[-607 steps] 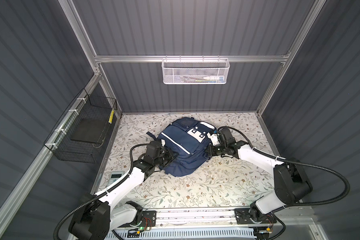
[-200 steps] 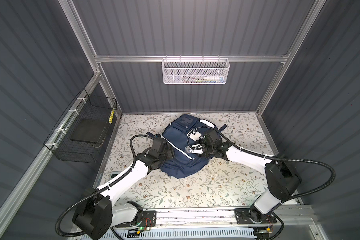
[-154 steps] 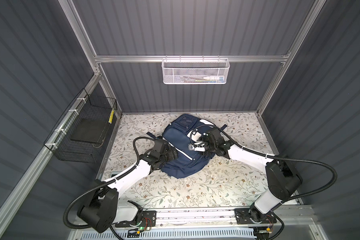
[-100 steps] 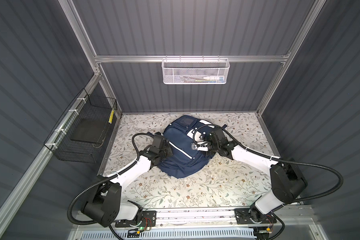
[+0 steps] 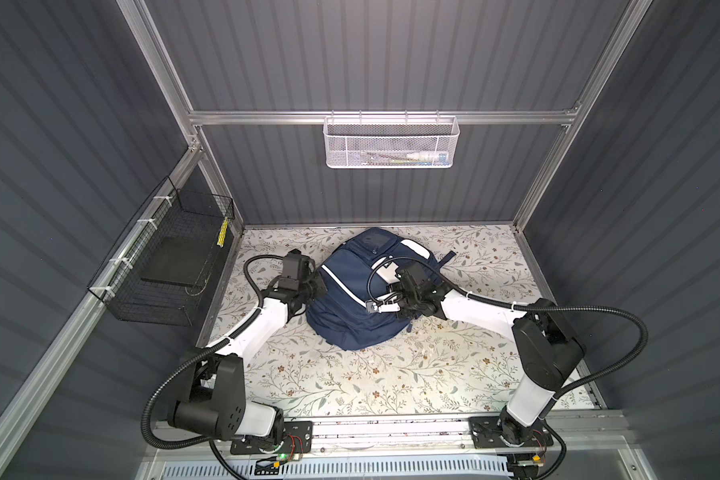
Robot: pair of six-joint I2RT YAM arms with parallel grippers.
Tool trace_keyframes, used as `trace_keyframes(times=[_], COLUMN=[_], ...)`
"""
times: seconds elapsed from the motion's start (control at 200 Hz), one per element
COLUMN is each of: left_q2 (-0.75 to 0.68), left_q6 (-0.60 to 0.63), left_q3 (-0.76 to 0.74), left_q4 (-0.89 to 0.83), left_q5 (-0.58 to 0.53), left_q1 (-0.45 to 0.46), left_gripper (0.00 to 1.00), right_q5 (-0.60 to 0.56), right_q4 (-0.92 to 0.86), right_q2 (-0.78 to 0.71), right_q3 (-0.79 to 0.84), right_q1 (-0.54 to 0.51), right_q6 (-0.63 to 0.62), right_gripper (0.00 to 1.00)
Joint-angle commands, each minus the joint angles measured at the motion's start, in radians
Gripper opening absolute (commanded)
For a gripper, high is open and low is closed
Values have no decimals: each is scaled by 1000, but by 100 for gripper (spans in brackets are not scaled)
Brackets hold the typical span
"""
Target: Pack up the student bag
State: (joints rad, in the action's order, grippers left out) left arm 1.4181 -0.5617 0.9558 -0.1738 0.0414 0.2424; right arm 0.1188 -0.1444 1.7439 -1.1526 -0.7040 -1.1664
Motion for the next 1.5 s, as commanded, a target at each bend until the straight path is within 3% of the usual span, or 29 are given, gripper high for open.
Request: trace_keyframes(times=[0.0, 0.105, 0.255, 0.425, 0.665, 0.84, 0.891, 0.991, 1.091, 1.246, 1.421, 1.496], left_q2=[-55, -161, -335, -444, -275, -114, -70, -5, 27, 18, -27, -40], left_q6=[100, 88, 61, 27, 39, -64, -48, -38, -18, -18, -5, 35], left_q3=[64, -5, -170, -302, -234, -176, -176, -111, -90, -66, -72, -78], left_q4=[-44, -39, -15, 14, 60, 101, 166, 101, 78, 18, -23, -27], left_q5=[11, 12, -113, -294, -446, -499, -477, -543, -606, -643, -623, -591], left_q1=[-2, 33, 252, 435, 595, 621, 624, 632, 632, 631, 627, 606], left_gripper=[38, 40, 50, 56, 65, 74, 74, 74, 62, 24, 20, 11], right_q5=[103, 187, 254, 284, 322, 391, 419, 468, 504, 499, 482, 467], right_q4=[-61, -130, -310, -296, -215, -148, -122, -87, -40, -24, -35, -48], right_q2=[5, 38, 110, 94, 43, 27, 26, 17, -12, -43, -50, -56], right_q3=[-89, -174, -280, -255, -176, -131, -112, -75, -33, 2, 16, 17], right_q1=[-21, -17, -16, -16, -15, -17, -18, -19, -16, -12, 15, 17], right_q6=[180, 367, 474, 555, 630, 703, 716, 726, 740, 731, 734, 724], right_gripper=[0, 0, 0, 0, 0, 0, 0, 0, 0, 0, 0, 0])
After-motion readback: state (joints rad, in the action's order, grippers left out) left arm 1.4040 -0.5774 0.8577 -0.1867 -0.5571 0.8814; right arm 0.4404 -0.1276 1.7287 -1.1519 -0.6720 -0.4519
